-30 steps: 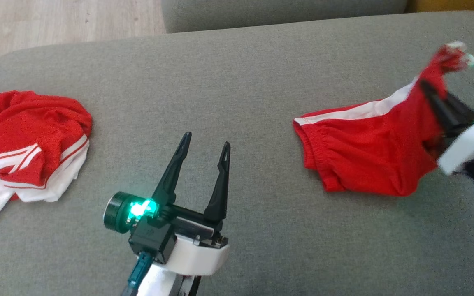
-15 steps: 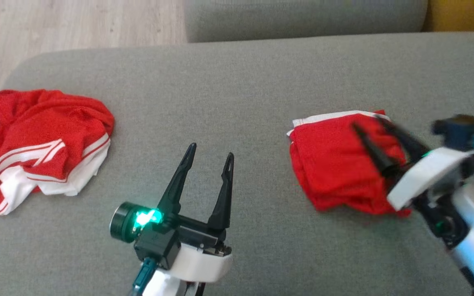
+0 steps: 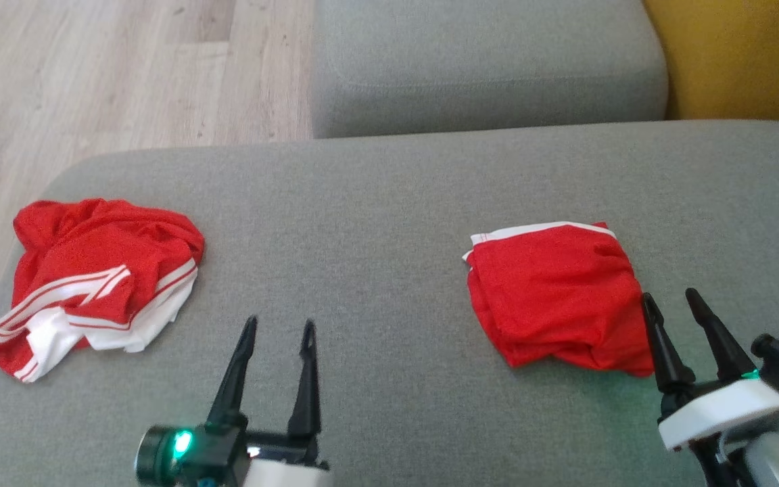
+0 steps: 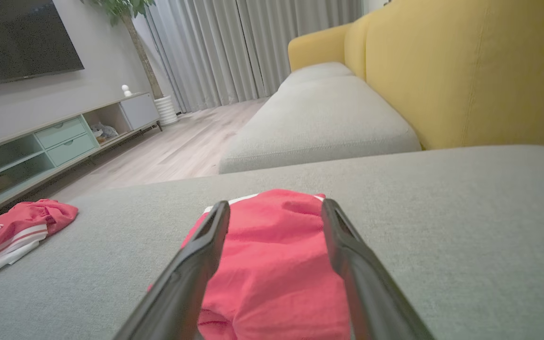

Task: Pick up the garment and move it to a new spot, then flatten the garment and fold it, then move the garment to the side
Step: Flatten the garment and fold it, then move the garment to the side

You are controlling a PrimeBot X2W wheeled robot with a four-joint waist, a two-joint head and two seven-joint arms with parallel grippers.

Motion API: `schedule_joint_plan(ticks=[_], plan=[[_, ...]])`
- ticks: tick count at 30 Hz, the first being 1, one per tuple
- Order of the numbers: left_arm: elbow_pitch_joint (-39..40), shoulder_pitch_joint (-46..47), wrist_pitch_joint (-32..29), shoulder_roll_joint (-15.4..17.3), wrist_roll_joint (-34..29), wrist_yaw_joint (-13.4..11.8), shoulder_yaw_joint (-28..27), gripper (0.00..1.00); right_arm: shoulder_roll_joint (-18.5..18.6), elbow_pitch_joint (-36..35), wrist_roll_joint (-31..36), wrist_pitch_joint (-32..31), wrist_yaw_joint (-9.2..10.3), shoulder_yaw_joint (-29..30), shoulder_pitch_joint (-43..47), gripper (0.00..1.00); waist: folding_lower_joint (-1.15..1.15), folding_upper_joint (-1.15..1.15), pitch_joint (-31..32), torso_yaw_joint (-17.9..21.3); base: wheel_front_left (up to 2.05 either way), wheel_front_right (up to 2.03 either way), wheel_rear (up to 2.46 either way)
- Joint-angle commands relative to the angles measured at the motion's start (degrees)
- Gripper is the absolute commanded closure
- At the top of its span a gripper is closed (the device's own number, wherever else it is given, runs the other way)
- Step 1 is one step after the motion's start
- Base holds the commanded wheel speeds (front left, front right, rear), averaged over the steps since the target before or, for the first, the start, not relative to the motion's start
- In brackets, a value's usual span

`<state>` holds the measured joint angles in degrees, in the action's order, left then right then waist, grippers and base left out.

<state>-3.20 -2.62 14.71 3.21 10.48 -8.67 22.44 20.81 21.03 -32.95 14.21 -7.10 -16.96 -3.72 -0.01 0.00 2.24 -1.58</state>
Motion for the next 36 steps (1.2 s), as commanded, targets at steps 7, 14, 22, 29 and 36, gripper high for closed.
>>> schedule_joint_plan(ticks=[7,14,22,29,36], plan=[[-2.41,-1.93,0.29,-0.30,-2.35,-1.42,-5.16,0.00,-4.72,-5.83,9.55,0.77,-0.39,5.70,5.30,0.00,0.01,0.00,2.62,-0.12,0.00,0.00,0.00],[-4.46,-2.58,0.29,-0.32,-1.45,-1.49,-6.07,0.00,-7.37,-6.44,12.92,0.78,-0.39,7.40,8.02,0.00,0.01,0.00,3.88,-0.28,0.00,0.00,0.00],[-5.18,-2.42,0.29,-0.33,-0.07,-1.95,-6.32,0.00,-8.09,-7.14,14.68,0.78,-0.39,8.07,8.36,0.00,0.01,0.00,3.86,-0.14,0.00,0.00,0.00],[-5.29,-2.41,0.29,-0.33,0.39,-2.18,-6.55,0.00,-8.37,-7.37,15.32,0.78,-0.39,8.26,8.38,0.00,0.01,0.00,3.88,0.06,0.00,0.00,0.00],[-5.15,-2.46,0.29,-0.33,0.60,-2.10,-6.60,0.00,-8.49,-7.38,15.56,0.78,-0.39,8.49,8.50,0.00,0.01,0.00,3.81,0.08,0.00,0.00,0.00]])
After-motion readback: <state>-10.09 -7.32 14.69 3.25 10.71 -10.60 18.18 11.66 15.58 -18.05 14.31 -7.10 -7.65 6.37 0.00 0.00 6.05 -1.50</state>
